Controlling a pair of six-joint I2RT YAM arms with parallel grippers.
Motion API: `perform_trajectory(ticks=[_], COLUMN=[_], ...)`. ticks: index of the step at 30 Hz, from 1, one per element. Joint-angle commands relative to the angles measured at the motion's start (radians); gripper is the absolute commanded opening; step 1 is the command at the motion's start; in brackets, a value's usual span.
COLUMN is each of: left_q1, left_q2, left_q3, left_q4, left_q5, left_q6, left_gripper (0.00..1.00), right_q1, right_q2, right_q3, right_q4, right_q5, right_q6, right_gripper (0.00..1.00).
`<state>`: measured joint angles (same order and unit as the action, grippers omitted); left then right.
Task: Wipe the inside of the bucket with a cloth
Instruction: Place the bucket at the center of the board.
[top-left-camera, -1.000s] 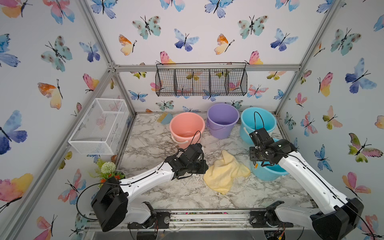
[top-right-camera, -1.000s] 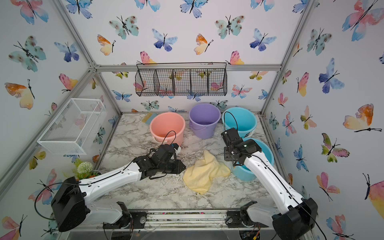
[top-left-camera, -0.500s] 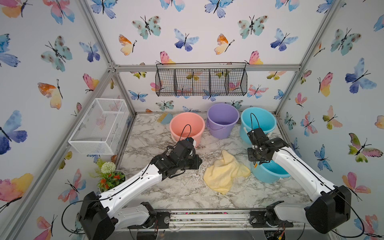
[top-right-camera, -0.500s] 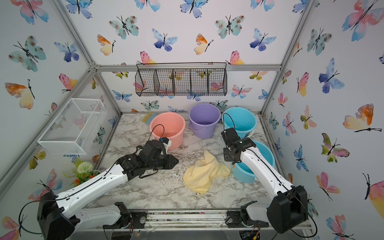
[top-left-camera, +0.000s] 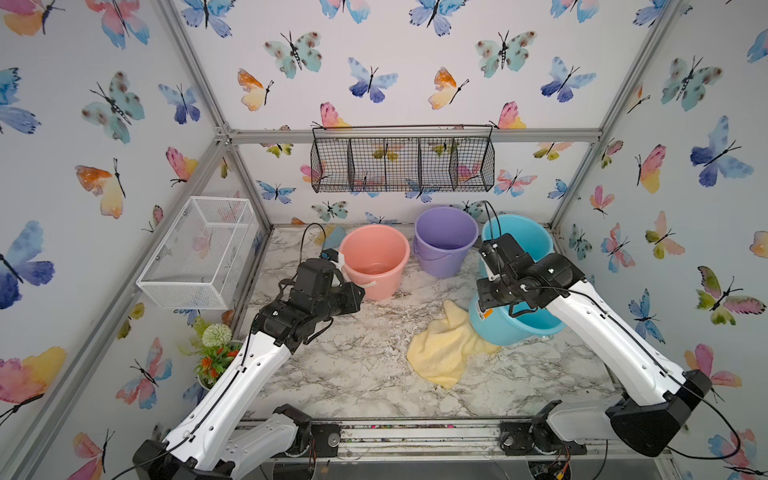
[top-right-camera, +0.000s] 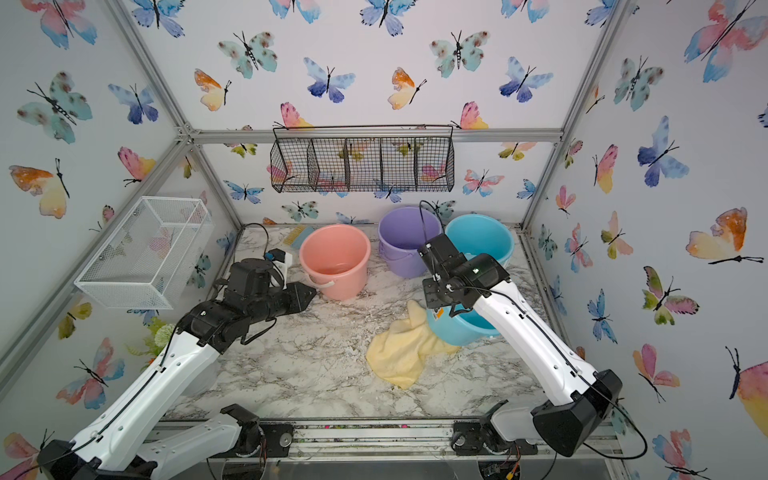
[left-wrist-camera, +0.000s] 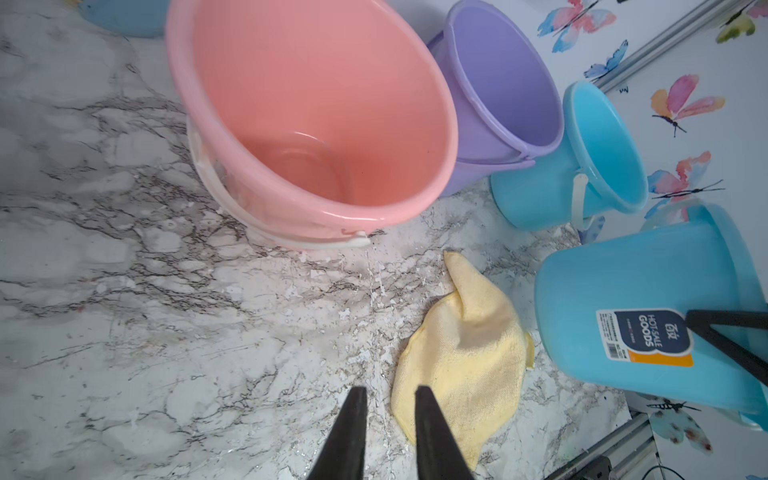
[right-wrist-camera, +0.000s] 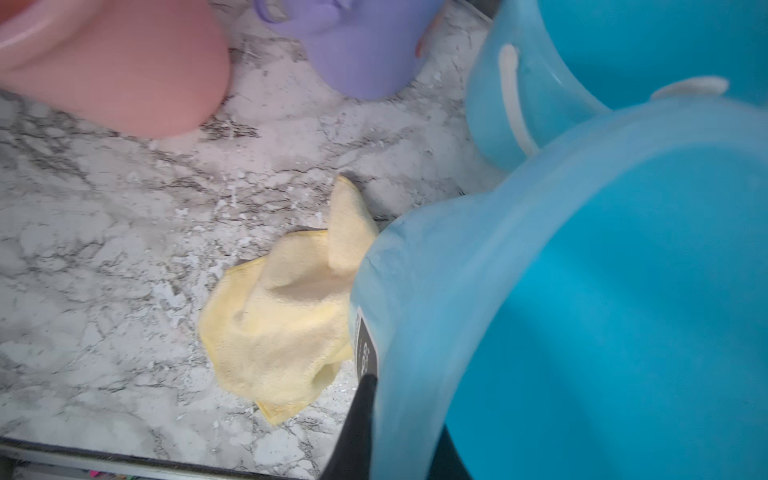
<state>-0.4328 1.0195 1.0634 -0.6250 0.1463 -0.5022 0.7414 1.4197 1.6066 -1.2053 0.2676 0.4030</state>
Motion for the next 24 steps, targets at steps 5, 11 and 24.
perform_trajectory(ticks=[5,11,24], left_q1=[0.078,0.108,0.179], left_q2=[-0.031,-0.056,-0.078], left_q3=[-0.027,-0.042,-0.073], left_q4=[-0.055,-0.070,-0.078], left_q5=[0.060,0.064,0.108], left_q6=[0.067,0.083,0.109], left_gripper=[0.23,0.24,0.24], right_q1=[0.190,0.243,0.276], right_q2=[0.197,0.395,0.636], right_q3=[0.175,0.315,0.516], right_q4=[0.062,0.101,0.179], right_q5=[0.018,0.055,0.091], right_q6=[0.043,-0.023,-0.157], right_gripper=[0.02,0.02,0.02])
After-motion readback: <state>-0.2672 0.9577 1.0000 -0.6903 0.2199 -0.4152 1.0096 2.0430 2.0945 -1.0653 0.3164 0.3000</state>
